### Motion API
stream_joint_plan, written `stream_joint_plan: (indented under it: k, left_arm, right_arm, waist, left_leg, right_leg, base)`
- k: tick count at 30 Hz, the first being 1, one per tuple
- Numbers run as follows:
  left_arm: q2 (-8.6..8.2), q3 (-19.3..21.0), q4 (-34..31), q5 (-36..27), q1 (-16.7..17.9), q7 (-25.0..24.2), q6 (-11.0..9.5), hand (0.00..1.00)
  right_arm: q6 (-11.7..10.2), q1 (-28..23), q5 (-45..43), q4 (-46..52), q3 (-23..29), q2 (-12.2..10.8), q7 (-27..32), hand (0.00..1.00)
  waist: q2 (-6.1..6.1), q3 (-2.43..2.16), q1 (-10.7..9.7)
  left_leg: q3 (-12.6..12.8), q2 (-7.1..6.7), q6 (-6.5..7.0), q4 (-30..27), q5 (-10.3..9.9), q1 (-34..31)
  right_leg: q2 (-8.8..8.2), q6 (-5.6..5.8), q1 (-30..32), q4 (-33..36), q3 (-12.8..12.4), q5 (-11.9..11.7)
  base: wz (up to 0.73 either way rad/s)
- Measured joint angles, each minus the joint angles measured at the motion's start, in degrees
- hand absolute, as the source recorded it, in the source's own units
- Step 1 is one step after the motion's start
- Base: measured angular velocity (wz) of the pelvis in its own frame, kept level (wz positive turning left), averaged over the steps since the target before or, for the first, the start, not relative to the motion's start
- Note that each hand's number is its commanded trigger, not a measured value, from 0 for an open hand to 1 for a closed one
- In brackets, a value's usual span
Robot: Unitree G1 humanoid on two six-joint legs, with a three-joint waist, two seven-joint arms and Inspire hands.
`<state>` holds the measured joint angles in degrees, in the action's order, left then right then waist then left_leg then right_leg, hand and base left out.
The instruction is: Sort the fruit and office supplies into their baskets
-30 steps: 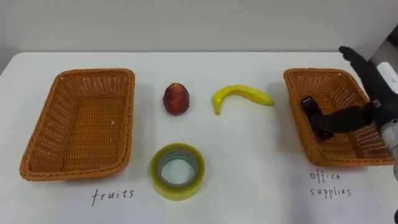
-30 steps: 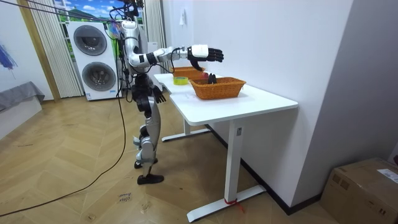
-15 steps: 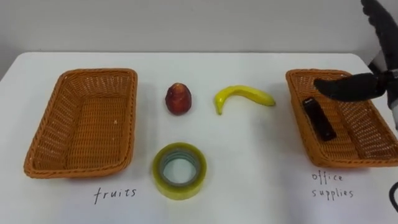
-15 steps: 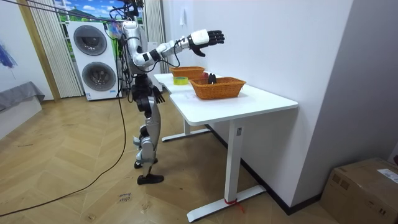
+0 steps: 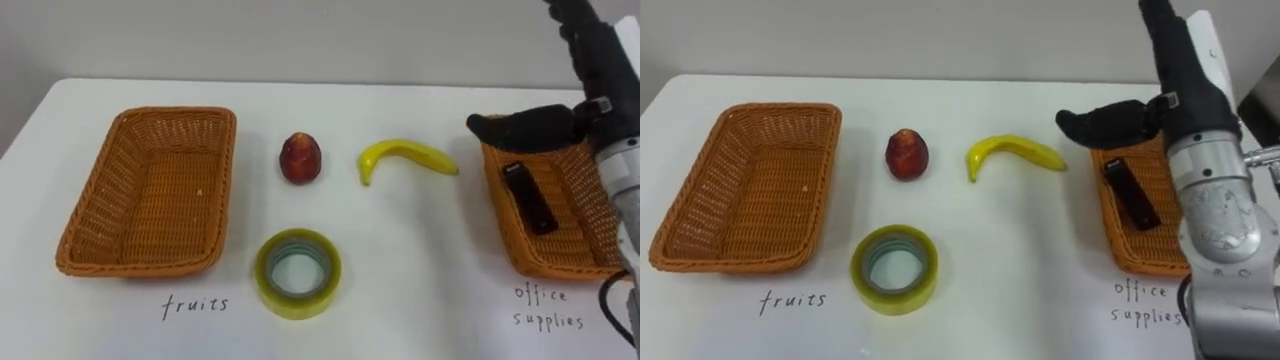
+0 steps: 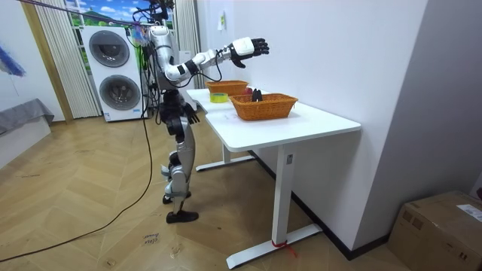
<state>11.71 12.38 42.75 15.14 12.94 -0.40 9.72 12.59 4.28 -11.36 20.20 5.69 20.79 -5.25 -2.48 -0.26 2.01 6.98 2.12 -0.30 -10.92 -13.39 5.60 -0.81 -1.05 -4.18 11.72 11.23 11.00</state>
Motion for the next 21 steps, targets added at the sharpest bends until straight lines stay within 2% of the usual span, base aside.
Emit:
stream_joint_plan:
  k: [3, 7, 9, 10, 15, 19, 21]
  left_arm:
    - [0.14, -2.1, 0.0, 0.1, 0.0, 0.3, 0.0, 0.0]
    - [0.08, -4.2, 0.1, 0.2, -0.1, 0.3, 0.0, 0.0]
    - [0.06, -4.3, 0.1, 0.2, 0.0, 0.3, 0.1, 0.0]
    - [-0.04, -4.4, 0.1, 0.1, 0.0, 0.3, 0.3, 0.0]
    - [-0.82, -5.8, -1.3, 0.1, 0.2, 1.0, 1.7, 0.0]
    - [-2.09, -6.9, -2.3, 0.1, 0.0, 0.9, 1.8, 0.0]
    - [-2.38, -6.9, -2.4, 0.1, -0.7, 0.8, 1.9, 0.0]
  right_arm:
    - [0.0, 0.0, 0.9, -0.1, -2.7, -0.1, -0.2, 0.0]
    - [0.0, 0.0, 1.3, -0.6, -5.9, -0.3, -1.4, 0.0]
    - [0.0, 0.0, 1.3, -0.7, -6.9, -1.2, -2.1, 0.0]
    - [0.0, 0.0, 1.5, -0.8, -7.5, -1.8, -2.7, 0.0]
    - [0.1, -0.1, 1.6, -4.0, -10.3, -3.9, -3.5, 0.0]
    - [0.8, -0.2, 1.5, -5.8, -13.6, -5.0, -5.1, 0.0]
    - [1.4, -0.6, 1.5, -6.5, -13.8, -5.4, -5.9, 0.0]
  waist:
    - [-0.56, 0.35, 0.3]
    - [-0.76, 0.4, 1.8]
    - [-0.71, 0.42, 2.3]
    - [-0.56, 0.45, 2.9]
    - [0.2, 0.28, 3.1]
    - [1.81, 0.11, 3.8]
    - [2.06, 0.12, 4.2]
  left_leg:
    - [-0.9, -0.17, 0.04, -0.1, 0.1, -0.1]
    - [-1.1, -0.35, 0.09, -0.5, 0.1, -1.2]
    - [-1.1, -0.36, 0.09, -0.4, 0.1, -1.2]
    - [-1.2, -0.37, 0.09, -0.3, 0.1, -1.2]
    - [-2.3, -0.48, 0.1, -0.5, 0.1, -1.5]
    - [-2.4, -0.56, 0.13, -0.7, 0.1, -1.6]
    - [-2.4, -0.55, 0.14, -0.6, 0.2, -1.7]
  right_leg:
    - [-0.03, 0.0, -0.1, 0.0, 0.6, 0.0]
    - [-0.15, 0.0, 0.3, -0.1, 0.9, 0.0]
    - [-0.11, 0.0, 0.3, -0.1, 0.9, 0.0]
    - [-0.1, 0.01, 0.2, -0.2, 1.0, 0.0]
    - [-0.14, 0.03, 0.2, -0.1, 1.6, 0.0]
    - [-0.24, 0.06, 0.2, -0.1, 1.8, 0.0]
    - [-0.28, 0.06, 0.2, -0.1, 2.0, 0.0]
  base:
    - [0.09]
    - [0.06]
    - [0.0]
    - [0.05]
    - [0.1]
    - [0.01]
    - [0.0]
